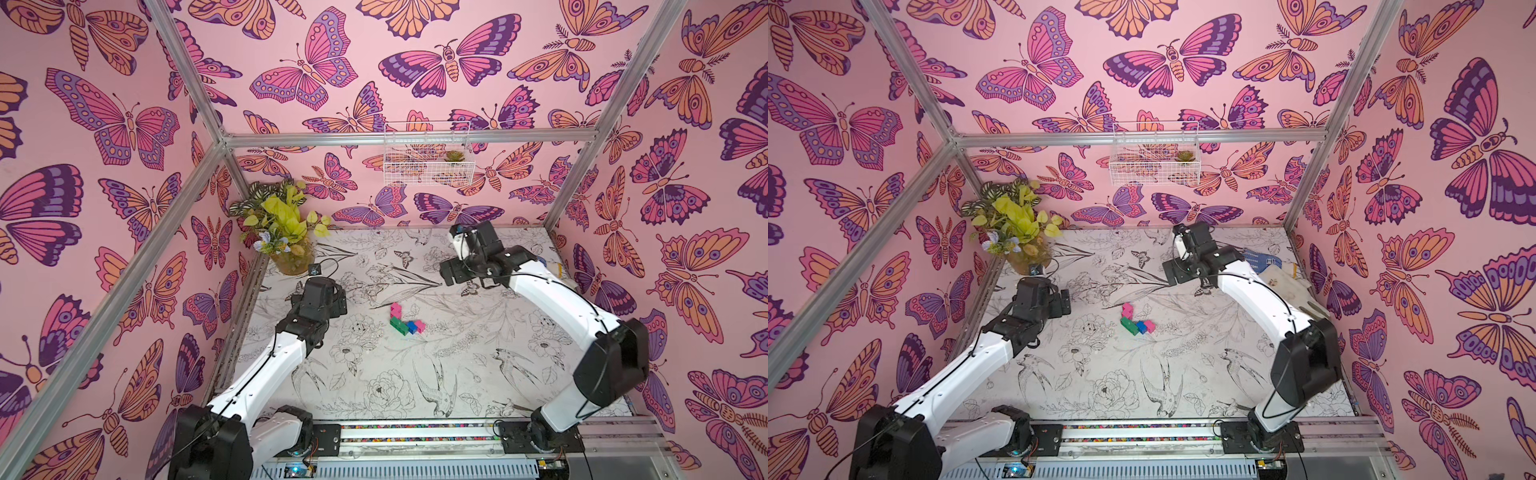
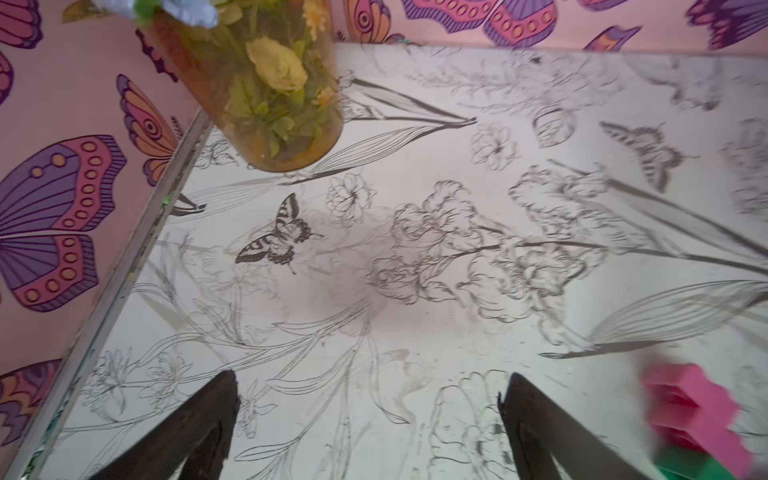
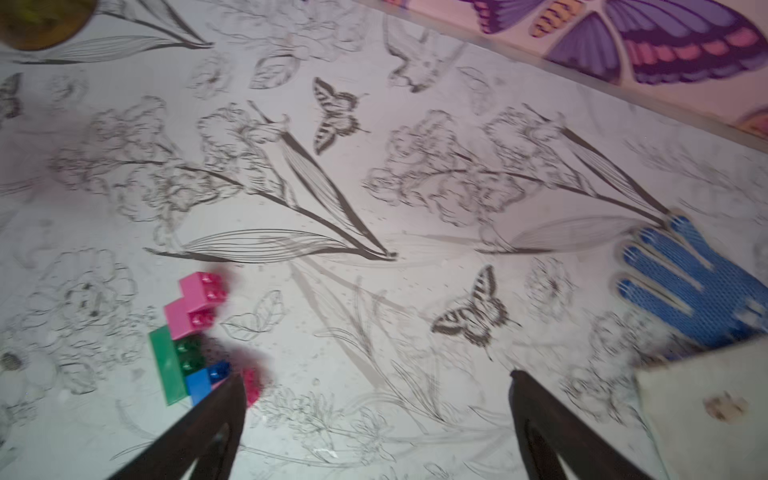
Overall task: Assemble the letter v with lego
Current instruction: Reset both arms
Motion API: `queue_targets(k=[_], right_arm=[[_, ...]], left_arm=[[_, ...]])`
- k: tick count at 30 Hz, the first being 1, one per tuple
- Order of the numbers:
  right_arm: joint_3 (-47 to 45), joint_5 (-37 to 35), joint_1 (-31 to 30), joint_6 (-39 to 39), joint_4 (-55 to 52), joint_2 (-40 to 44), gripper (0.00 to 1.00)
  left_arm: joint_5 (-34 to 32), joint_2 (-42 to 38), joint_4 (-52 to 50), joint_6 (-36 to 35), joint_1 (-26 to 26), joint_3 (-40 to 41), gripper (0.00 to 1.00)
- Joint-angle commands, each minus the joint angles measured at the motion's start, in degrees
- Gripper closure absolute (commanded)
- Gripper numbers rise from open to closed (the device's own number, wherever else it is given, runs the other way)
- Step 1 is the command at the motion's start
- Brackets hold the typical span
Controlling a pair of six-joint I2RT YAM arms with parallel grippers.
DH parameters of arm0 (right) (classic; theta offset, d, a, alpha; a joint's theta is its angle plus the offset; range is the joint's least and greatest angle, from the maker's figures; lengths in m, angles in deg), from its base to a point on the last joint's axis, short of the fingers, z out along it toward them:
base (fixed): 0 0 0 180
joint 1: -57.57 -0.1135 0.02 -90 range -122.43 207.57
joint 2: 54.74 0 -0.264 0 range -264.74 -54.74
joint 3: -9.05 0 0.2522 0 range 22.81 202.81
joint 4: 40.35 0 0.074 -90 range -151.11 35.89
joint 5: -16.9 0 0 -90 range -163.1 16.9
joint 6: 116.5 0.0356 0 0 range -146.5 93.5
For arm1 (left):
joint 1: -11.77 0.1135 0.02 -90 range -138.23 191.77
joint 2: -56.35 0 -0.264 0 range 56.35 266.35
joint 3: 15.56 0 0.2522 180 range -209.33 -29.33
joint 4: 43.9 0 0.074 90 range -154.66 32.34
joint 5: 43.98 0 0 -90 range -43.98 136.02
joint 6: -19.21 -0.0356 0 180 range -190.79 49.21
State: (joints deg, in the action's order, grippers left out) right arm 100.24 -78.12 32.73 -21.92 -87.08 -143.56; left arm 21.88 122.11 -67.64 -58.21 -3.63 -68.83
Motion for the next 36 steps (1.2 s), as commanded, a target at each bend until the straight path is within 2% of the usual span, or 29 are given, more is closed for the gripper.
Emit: queue_targets(k=[1,4,5,7,9,13,14,16,18,19,21,22,24,25,27,29,31,34,36], right_arm=[[-9.0,-5.6,4.3,3.9,6.6,6.5,0.01],[-17.7,1.8,10.2,3.3,12.7,12.5,0.01],[-21.3,4.3,11.6,1.5,16.2,14.5,0.01],[-28.8,1.8,11.7,-4.6,24.3,18.1,0.01],[-37.1,-4.4,11.9,-4.6,34.6,20.8,0.01],[-45.8,-10.9,13.0,-2.5,43.3,21.6,0.01],[-48.9,-12.2,13.3,-2.8,48.6,21.4,0.01],[-55.2,-15.9,13.6,-2.2,59.2,20.3,0.01],[-61.4,-12.6,13.9,-4.8,75.9,18.0,0.01],[-62.4,-11.3,13.9,-5.6,80.2,16.9,0.01],[-59.4,-13.4,14.1,-6.7,77.3,14.8,0.01],[-58.9,-12.4,15.1,-7.3,79.3,12.1,0.01],[-59.7,-12.6,16.5,-6.6,89.9,4.7,0.01],[-59.9,-12.9,17.4,-5.3,92.9,2.8,0.01],[-56.8,-9.6,20.8,-1.5,82.5,3.8,0.01],[-55.8,-7.8,22.7,-0.3,82.6,2.2,0.01],[-55.0,-7.9,22.7,-0.2,80.0,2.8,0.01],[-55.0,-7.9,22.7,-0.2,80.4,2.6,0.01],[-55.0,-7.8,22.7,-0.2,80.5,2.6,0.01]], left_arm=[[-2.5,2.1,11.6,-5.8,4.1,4.2,0.0],[1.6,3.5,26.8,-9.7,6.6,11.1,0.0],[2.9,4.0,34.7,-11.4,7.0,14.3,0.0],[3.7,6.4,51.4,-15.0,7.3,19.9,0.0],[7.7,13.7,64.4,-14.3,10.2,24.4,0.0],[17.1,22.4,67.6,-13.0,14.1,22.6,0.0],[19.5,23.5,69.1,-13.6,14.9,22.3,0.0],[21.6,21.1,62.5,-13.0,15.4,21.2,0.0],[24.1,22.9,64.9,-14.3,15.4,21.2,0.0],[25.5,22.9,65.1,-15.3,15.4,21.2,0.0],[25.8,20.9,64.0,-15.2,15.1,21.9,0.0],[26.0,21.6,66.9,-15.3,15.1,22.9,0.0],[25.8,23.0,69.8,-15.3,15.2,23.4,0.0],[25.2,22.0,66.8,-14.9,15.1,22.7,0.0],[24.3,21.5,63.7,-14.6,15.2,21.5,0.0],[24.3,22.9,65.8,-14.8,15.1,21.3,0.0],[24.3,21.8,60.8,-14.4,15.3,18.7,0.0],[24.1,22.7,63.6,-14.5,15.4,19.3,0.0],[24.3,22.2,61.3,-14.2,15.4,18.6,0.0]])
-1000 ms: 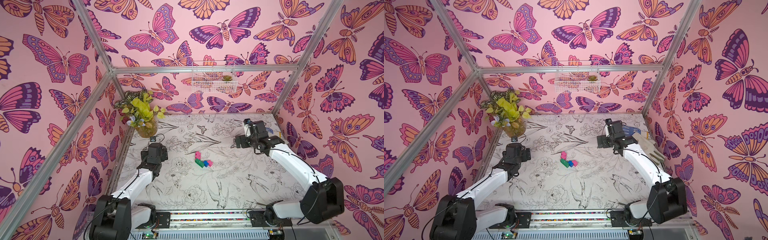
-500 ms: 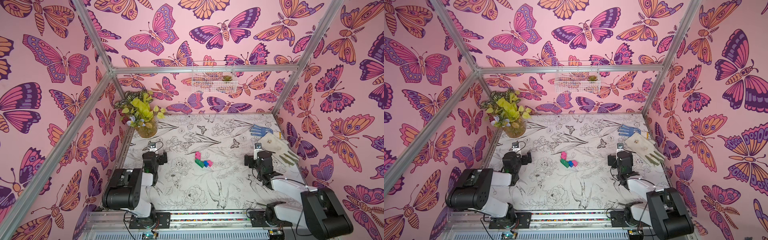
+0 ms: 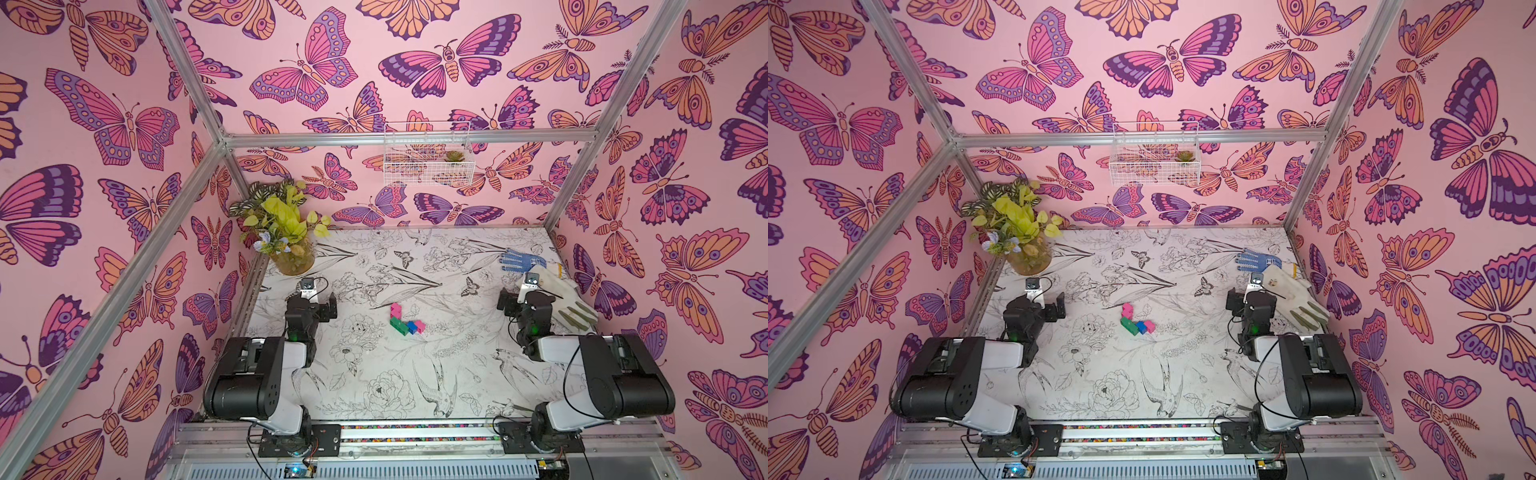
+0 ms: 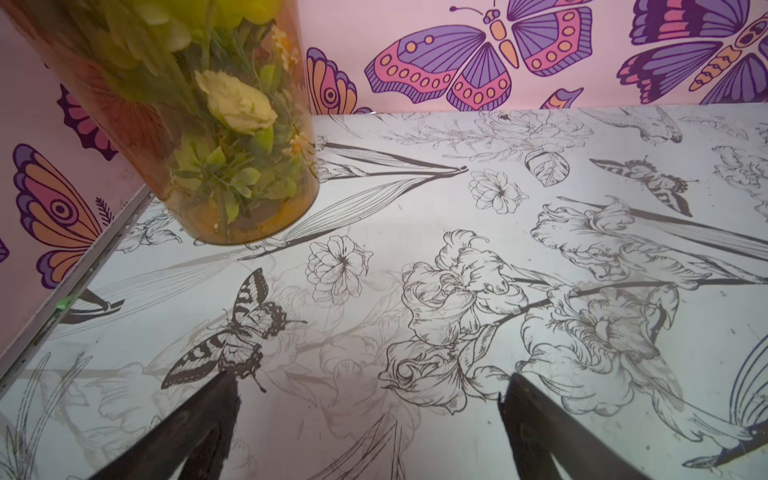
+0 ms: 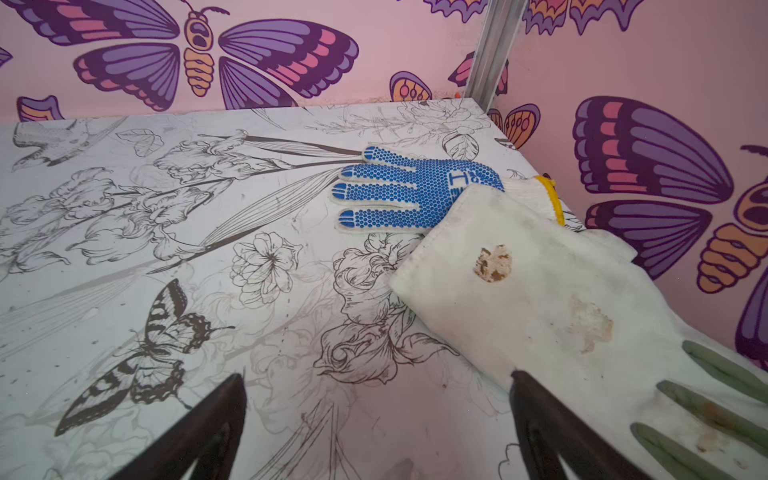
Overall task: Assemble the letter v with lego
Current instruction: Reset both arms
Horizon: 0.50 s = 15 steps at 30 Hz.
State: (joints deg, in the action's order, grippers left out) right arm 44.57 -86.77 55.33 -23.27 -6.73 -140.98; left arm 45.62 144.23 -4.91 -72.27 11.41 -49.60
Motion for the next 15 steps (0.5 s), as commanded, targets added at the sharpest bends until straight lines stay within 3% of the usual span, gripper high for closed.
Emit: queue_targets(k=[1,15], right_arm=[[0.6,0.8,0.1,1.2,0.1,0.1,0.01],[0.6,0.8,0.1,1.2,0.0,0.2,0.01]], left_arm=[[0.8,0.1,-2.3,-0.1,0.4,-1.0,0.0],[1.9,0.3,-1.7,0.4,1.2,-1.0,0.0]])
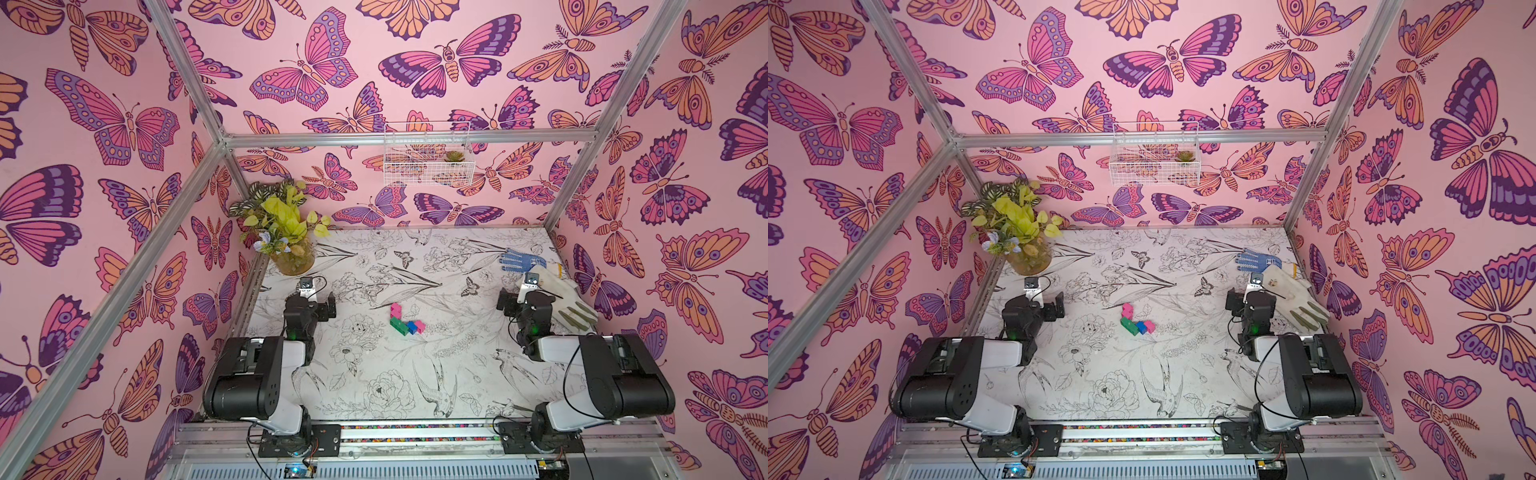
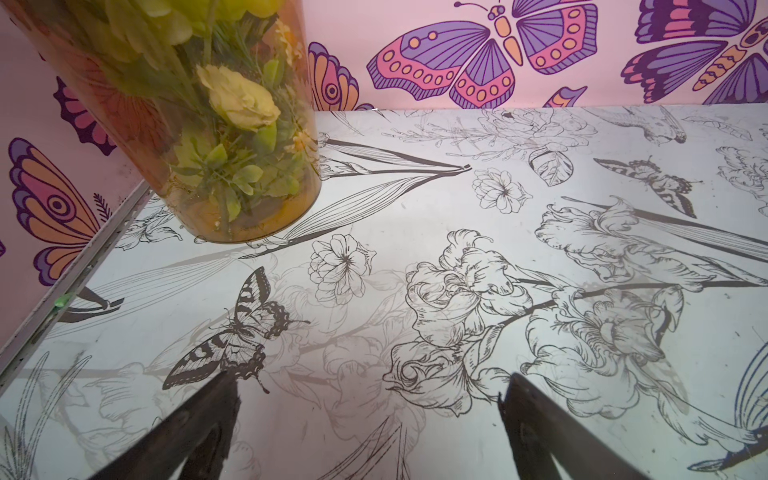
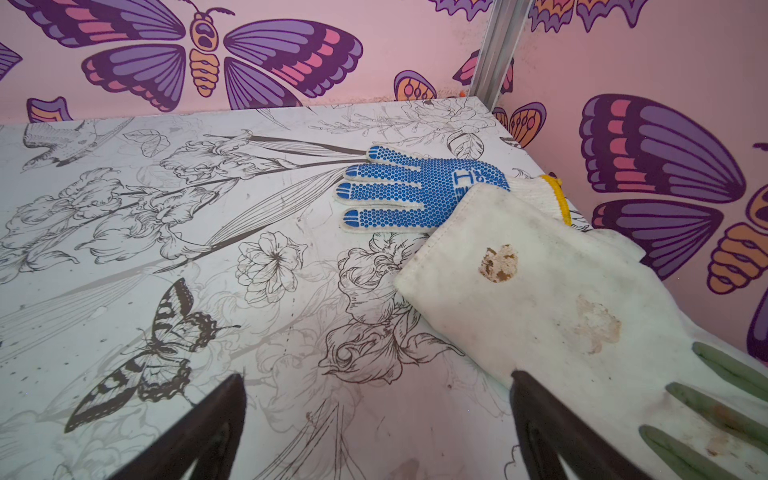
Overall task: Assemble the letter v with lego
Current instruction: Reset both arms
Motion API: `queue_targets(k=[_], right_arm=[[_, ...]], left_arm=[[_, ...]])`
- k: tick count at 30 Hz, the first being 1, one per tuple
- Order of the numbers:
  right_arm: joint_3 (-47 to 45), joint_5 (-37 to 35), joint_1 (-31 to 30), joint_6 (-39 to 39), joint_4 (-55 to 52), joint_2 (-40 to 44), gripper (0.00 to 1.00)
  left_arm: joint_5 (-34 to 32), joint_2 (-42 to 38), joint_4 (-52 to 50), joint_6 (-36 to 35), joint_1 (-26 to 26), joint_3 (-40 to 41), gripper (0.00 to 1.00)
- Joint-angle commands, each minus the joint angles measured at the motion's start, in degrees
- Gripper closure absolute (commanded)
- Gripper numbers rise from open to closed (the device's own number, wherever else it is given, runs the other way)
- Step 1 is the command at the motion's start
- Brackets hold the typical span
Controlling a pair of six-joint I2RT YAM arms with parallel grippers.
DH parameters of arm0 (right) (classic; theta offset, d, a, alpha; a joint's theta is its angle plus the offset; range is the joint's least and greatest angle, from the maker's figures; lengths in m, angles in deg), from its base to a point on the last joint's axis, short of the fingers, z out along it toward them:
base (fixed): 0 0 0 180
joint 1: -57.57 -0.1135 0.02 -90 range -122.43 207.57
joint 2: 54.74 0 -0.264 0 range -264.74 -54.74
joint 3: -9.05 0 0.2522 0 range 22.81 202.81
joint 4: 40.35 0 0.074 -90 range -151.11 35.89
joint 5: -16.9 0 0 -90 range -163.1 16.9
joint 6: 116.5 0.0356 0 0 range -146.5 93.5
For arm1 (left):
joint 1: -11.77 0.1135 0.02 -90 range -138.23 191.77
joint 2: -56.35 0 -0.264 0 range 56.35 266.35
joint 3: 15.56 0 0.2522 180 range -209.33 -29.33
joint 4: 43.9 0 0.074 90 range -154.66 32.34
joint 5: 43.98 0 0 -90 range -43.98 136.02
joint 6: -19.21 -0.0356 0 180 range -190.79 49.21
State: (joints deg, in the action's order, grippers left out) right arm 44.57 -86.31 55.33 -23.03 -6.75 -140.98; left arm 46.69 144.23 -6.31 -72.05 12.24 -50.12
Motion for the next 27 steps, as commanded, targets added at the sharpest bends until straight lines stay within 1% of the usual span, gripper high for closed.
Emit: queue_targets(k=[1,3,4,5,6,7,8,9,10,12,14,16,18,19,21,23,25,27], right_arm=[[0.6,0.3,0.1,0.9,0.1,0.1,0.01],[0.5,0.4,0.1,0.8,0.3,0.2,0.01],[0.4,0.3,0.1,0.8,0.3,0.2,0.01],[0.5,0.3,0.1,0.8,0.2,0.2,0.01],[0.5,0.3,0.1,0.8,0.2,0.1,0.01],[0.6,0.3,0.1,0.8,0.1,0.1,0.01],[0.6,0.3,0.1,0.8,0.1,0.1,0.01],[0.6,0.4,0.1,0.8,0.1,0.1,0.01],[0.6,0.3,0.1,0.8,0.0,0.1,0.01],[0.3,0.3,0.1,0.8,0.5,0.3,0.01],[-0.5,0.2,0.1,0.8,1.8,0.4,0.01],[-0.1,0.3,0.1,0.8,1.4,0.2,0.01],[0.8,0.9,0.1,0.5,-0.3,0.2,0.01],[0.7,1.0,0.1,0.6,0.1,0.1,0.01],[0.7,0.9,0.1,0.6,-0.2,0.1,0.01],[0.8,0.9,0.1,0.6,-0.2,0.1,0.01],[0.7,0.9,0.1,0.6,-0.1,0.1,0.01],[0.7,0.9,0.1,0.6,-0.1,0.1,0.01]], left_arm=[[0.3,0.4,0.0,0.1,0.3,-0.4,0.0],[0.0,-0.4,3.0,0.0,0.1,1.3,0.0],[-1.3,-0.5,6.2,0.6,0.1,4.6,0.0],[-3.7,-0.3,10.8,1.6,0.1,6.8,0.0],[-6.6,0.4,13.0,3.0,0.1,7.5,0.0],[-10.0,1.2,12.3,4.0,0.2,6.4,0.0],[-9.7,0.7,6.5,4.0,0.3,4.0,0.0],[-7.0,-0.3,-2.3,3.2,0.3,-0.4,0.0],[-6.6,-0.8,-3.1,2.3,-0.3,-1.1,0.0],[-5.2,1.2,4.0,0.9,-0.4,0.9,0.0],[-4.2,-0.9,-0.4,1.2,-0.4,0.5,0.0],[-2.1,1.1,2.6,-0.1,-0.4,0.4,0.0],[-1.5,-0.6,-2.6,0.4,-0.2,-0.8,0.0],[-1.3,-0.3,-2.6,0.5,-0.1,-1.1,0.0],[-1.2,1.1,1.1,0.2,0.0,-0.4,0.0],[-0.6,-0.1,-3.5,0.7,0.2,-1.7,0.0],[-0.5,0.8,-0.1,0.3,0.3,-0.7,0.0],[-0.4,0.3,-1.3,0.5,0.3,-0.9,0.0]])
